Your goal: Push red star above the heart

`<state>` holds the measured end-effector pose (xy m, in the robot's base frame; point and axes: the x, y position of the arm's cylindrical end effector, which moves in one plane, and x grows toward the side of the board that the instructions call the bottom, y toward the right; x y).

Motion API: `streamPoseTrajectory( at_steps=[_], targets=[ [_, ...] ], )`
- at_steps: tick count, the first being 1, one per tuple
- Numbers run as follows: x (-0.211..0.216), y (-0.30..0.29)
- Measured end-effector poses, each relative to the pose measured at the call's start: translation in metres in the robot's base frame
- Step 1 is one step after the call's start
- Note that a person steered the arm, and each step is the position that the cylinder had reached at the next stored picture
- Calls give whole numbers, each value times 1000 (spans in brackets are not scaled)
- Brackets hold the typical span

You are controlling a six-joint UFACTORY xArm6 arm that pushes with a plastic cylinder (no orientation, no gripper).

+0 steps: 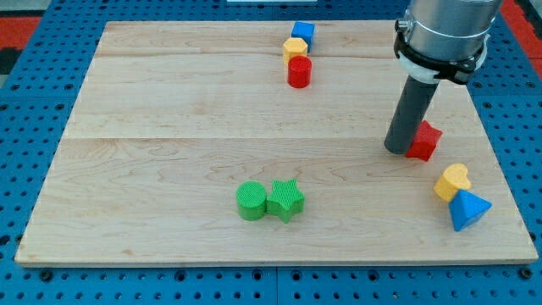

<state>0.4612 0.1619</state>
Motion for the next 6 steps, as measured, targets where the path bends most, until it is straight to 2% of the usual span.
streamPoseTrajectory(
  at_steps=[1,4,5,6],
  targets=[
    [-8,-14],
    [-12,34],
    [-23,4],
    [-60,0]
  ],
)
